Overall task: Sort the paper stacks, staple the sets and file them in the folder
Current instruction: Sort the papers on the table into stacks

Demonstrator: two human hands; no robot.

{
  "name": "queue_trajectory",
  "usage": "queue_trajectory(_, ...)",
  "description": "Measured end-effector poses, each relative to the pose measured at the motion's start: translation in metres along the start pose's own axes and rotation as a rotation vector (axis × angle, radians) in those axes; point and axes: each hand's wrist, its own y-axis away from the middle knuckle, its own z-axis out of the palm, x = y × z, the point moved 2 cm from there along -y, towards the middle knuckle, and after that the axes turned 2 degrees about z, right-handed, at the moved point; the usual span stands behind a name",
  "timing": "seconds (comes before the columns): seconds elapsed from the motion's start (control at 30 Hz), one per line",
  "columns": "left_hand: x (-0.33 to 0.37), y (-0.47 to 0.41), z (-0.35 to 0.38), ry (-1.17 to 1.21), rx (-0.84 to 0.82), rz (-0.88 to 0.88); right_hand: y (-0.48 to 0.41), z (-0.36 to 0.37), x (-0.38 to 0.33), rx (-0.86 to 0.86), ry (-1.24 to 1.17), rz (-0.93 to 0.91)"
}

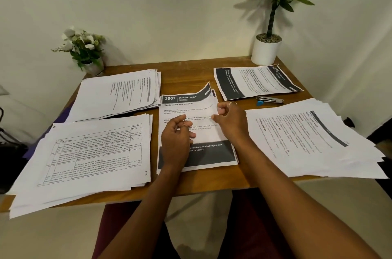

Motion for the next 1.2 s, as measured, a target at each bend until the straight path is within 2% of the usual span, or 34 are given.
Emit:
queue_trajectory(0.4, 0.006, -0.003, 0.002, 0.011, -0.008, -0.015, -0.006, -0.002, -0.002, -0.164, 0.169, 0.064)
queue_trajectory(0.47, 0.011, -0.002, -0.002, 0.0, -0.011, 0.031, -0.006, -0.007, -0.001, -0.21, 0.088, 0.109)
queue_trajectory(0.53, 0.017, -0.002, -0.009, -0.017, 0.011, 0.114, -0.005, -0.016, 0.0, -0.234, -0.125, 0.183)
queue_trajectory(0.63, 0.02, -0.004, -0.015, -0.039, 0.068, 0.21, -0.011, -0.032, 0.004, -0.115, -0.393, 0.248)
queue_trajectory(0.77, 0.008, 0.0, -0.009, -0.1, 0.02, 0.209, -0.029, -0.049, 0.019, 0.055, -0.587, 0.356)
queue_trajectory(0.93, -0.007, -0.005, -0.006, -0.181, -0.002, 0.187, -0.047, -0.061, 0.034, 0.133, -0.706, 0.465)
queue_trajectory(1.2, -0.016, -0.012, -0.009, -0.215, -0.013, 0.129, -0.068, -0.067, 0.028, 0.243, -0.802, 0.398)
